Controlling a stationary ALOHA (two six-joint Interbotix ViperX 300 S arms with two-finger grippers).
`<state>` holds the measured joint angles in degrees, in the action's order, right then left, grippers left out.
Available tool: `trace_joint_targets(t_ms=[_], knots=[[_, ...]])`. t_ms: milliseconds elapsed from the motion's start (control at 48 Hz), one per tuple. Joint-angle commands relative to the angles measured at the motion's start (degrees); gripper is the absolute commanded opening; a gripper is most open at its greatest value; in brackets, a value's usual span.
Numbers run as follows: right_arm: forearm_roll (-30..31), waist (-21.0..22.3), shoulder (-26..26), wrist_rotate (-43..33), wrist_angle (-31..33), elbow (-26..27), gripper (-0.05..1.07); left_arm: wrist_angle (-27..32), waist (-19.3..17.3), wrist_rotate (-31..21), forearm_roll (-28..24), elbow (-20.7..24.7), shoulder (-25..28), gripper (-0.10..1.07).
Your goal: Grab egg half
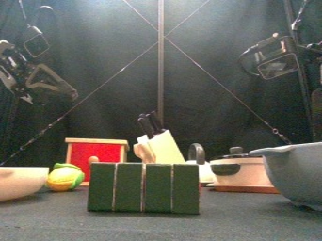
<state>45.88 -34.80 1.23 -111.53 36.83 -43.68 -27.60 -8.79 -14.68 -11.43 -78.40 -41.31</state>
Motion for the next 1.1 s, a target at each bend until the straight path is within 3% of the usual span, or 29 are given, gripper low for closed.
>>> trace_joint_targets(t_ms=[0,333,1083], knots=[[0.70,0.35,-0.62,0.09,-0.35,0.35,0.89,0.00,-0.09,0.09,0.09,0.62,0.18,0.58],[1.32,1.41,-0.09,0.09,-1.49,0.35,0.80,0.53,-0.09,0.09,0.09,0.62,0.18,0.58],[3.87,0.97,-3.96,0.00,1.93,0.97,0.80,1.23,0.18,0.00,0.09,0.44,0.18,0.58]])
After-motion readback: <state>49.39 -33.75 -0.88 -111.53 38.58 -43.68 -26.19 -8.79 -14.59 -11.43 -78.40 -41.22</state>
